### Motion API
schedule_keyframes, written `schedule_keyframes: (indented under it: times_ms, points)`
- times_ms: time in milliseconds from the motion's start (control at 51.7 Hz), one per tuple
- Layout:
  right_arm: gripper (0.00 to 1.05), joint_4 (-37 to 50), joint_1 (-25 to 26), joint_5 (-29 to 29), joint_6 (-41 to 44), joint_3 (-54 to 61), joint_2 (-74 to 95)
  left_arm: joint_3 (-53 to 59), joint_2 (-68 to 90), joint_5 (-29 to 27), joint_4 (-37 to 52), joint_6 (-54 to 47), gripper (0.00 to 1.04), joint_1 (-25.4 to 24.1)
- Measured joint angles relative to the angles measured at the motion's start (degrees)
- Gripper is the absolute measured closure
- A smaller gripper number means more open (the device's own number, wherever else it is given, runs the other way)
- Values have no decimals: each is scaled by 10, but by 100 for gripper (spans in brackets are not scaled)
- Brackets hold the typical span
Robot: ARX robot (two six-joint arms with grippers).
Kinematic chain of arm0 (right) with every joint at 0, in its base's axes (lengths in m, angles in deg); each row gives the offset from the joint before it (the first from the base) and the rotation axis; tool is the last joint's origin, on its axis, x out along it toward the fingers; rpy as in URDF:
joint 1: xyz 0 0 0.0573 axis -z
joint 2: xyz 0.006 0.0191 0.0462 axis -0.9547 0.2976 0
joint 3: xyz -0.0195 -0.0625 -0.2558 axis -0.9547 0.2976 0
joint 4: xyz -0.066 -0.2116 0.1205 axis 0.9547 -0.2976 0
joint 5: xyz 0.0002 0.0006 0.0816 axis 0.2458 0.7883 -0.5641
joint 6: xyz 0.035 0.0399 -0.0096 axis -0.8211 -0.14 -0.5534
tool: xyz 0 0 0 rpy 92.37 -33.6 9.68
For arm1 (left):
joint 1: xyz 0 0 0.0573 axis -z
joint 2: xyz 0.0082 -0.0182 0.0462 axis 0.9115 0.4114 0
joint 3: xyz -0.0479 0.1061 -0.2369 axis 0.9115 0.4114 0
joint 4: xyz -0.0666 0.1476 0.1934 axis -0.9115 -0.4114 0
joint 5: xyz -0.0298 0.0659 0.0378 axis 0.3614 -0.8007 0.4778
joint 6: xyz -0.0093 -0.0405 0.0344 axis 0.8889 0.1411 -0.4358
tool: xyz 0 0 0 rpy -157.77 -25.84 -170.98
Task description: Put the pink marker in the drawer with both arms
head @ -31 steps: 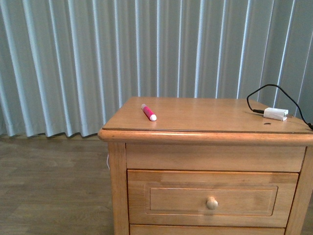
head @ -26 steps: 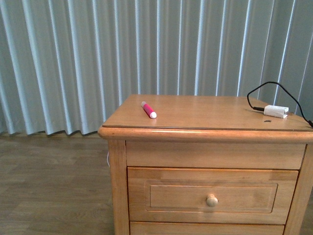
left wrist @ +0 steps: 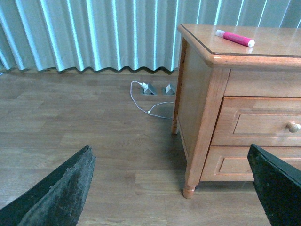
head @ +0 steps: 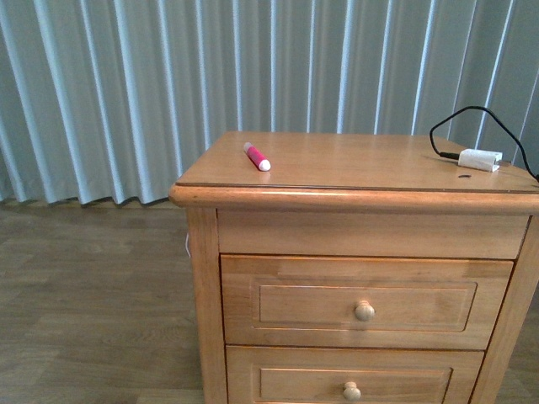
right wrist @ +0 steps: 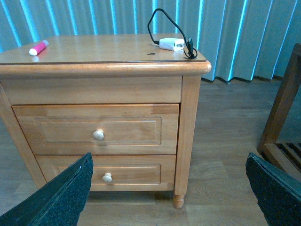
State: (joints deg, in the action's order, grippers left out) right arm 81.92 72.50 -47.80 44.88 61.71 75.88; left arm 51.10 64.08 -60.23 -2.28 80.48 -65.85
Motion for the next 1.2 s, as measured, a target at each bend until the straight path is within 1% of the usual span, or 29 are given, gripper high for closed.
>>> schedule_keyframes:
  times_ms: [1200]
  points:
    - [9, 0, 0, 0, 0, 0, 0, 0, 0, 0, 0, 0, 6, 0]
